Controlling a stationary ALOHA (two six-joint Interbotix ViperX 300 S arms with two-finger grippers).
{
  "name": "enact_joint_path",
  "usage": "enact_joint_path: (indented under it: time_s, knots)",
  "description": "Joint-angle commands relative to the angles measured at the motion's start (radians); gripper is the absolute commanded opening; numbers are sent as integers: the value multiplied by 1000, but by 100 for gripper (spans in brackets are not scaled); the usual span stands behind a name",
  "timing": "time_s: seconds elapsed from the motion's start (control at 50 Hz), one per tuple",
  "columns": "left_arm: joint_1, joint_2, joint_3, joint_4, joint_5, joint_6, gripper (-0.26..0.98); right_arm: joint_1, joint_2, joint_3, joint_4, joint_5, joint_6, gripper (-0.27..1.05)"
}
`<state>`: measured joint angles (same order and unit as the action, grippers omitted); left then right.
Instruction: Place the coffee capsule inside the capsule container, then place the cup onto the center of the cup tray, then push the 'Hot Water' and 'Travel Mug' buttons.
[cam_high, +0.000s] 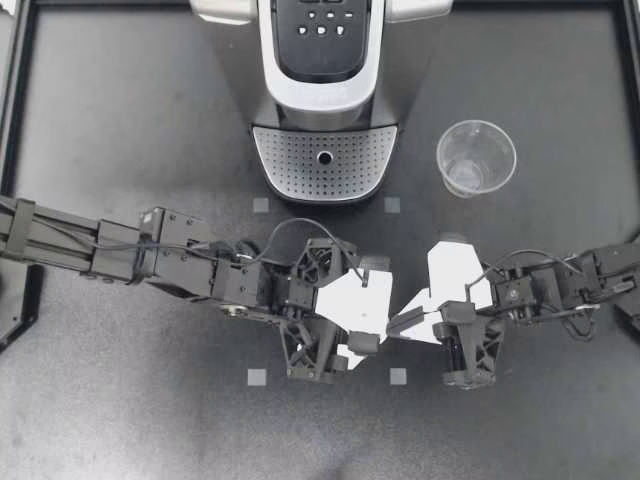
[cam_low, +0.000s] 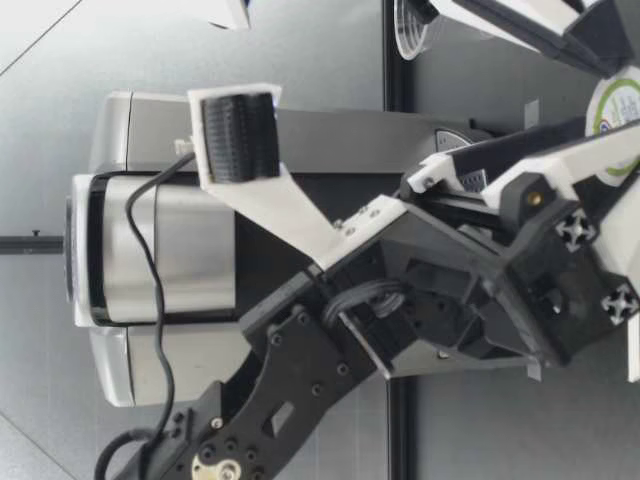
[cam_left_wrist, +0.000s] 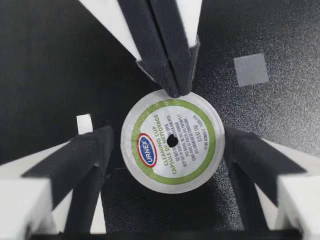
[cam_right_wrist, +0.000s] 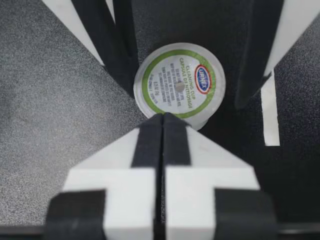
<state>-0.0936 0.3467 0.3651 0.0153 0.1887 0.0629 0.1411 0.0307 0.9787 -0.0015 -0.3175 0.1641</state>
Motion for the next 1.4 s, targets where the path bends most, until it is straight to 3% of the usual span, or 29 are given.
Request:
enact_joint_path:
  time_s: [0.0, 0.26, 0.5, 0.74, 0.94, 1.24, 1.38]
  knots:
    - [5, -29, -26, 0, -5, 2, 66, 8, -6, -21, -2, -11, -2, 5]
    - [5, -32, -25, 0, -5, 3, 51, 8, 2, -28, -2, -11, -2, 5]
    - [5, -55, -11, -2, 0, -2, 50, 8, -34, -23, 0, -9, 5, 5]
    - [-2, -155, 91, -18, -6, -23, 50, 3, -199, 2, 3, -34, 15, 5]
    - [-8, -258, 176, -23, -14, -54, 50, -86, -295, 28, 26, -169, 37, 5]
    - [-8, -371, 279, -23, -66, -94, 50, -261, -293, 25, 63, -367, 34, 5]
    - [-8, -391, 305, -23, -101, -104, 50, -304, -290, -9, 63, -383, 25, 5]
